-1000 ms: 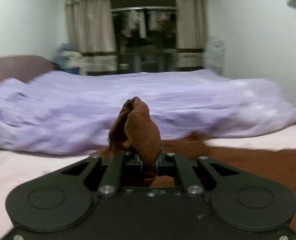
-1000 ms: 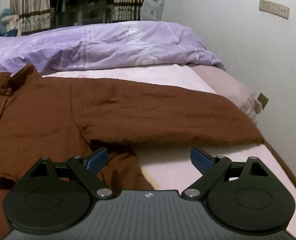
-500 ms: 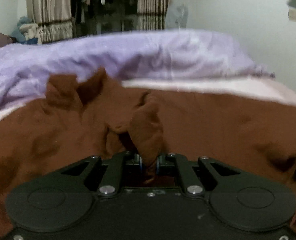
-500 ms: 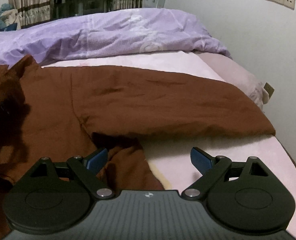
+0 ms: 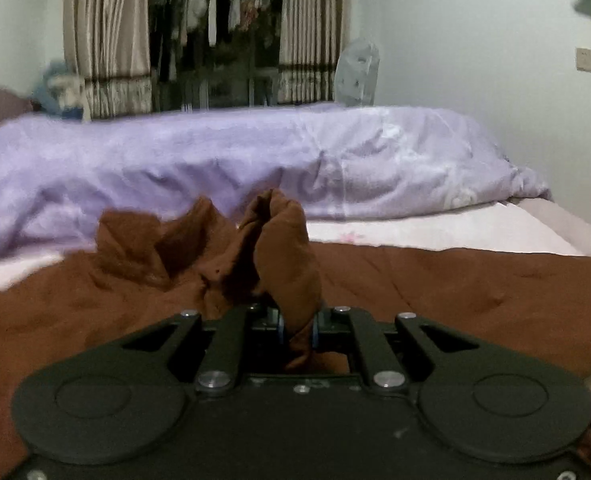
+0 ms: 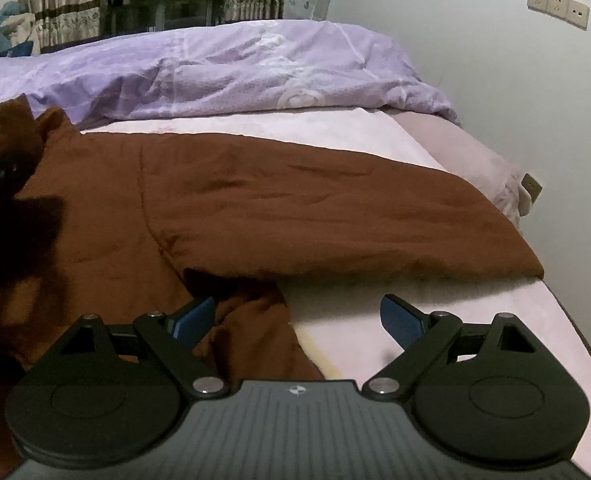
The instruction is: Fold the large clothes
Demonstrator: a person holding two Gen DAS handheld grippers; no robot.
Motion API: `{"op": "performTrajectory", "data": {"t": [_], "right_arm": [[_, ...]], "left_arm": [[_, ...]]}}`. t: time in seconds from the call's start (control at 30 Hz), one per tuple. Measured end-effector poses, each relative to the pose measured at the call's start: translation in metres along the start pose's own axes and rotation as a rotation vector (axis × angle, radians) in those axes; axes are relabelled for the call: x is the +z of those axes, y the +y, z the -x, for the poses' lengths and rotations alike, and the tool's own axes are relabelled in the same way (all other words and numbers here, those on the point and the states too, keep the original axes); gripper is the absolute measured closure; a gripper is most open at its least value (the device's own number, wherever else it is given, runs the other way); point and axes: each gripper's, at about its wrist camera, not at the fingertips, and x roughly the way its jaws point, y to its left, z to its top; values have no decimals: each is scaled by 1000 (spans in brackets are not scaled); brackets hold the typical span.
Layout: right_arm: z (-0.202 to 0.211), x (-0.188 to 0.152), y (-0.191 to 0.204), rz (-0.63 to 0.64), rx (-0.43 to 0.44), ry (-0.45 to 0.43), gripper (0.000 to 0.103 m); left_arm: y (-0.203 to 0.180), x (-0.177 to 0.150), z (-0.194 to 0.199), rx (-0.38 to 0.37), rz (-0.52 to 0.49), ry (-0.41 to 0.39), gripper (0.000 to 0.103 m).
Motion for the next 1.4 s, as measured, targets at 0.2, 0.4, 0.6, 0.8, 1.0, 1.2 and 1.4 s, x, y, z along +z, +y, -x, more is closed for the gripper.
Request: {"op": "performTrajectory", "data": {"t": [0.2,0.4,0.6,0.8,1.0,1.2,1.4], "right_arm": [[0,3,-1,-2,-1,-8,0],[-2,1,0,10,-7,6,0],[-2,2,2,11,-11,6,0],[3,2,-6,-7,-10,-8,0],[5,6,-13,-42,2,-13,0],[4,4,-13,-44,-1,-7,0],[2,1,-23,-64,-29,2,0]], "left_arm": [[-10,-8,-1,-84,-16,-3,94],[-27,-32,-38,-135,-97,156,59],[-27,-8,2,-204,-160,86,32],[51,37,43,-143,-104,-22,22],[139,-1,11,195,-174,147,22],[170,-38,-13,213,-100,182,11],[193,-13,17,392,-148,68,13]]}}
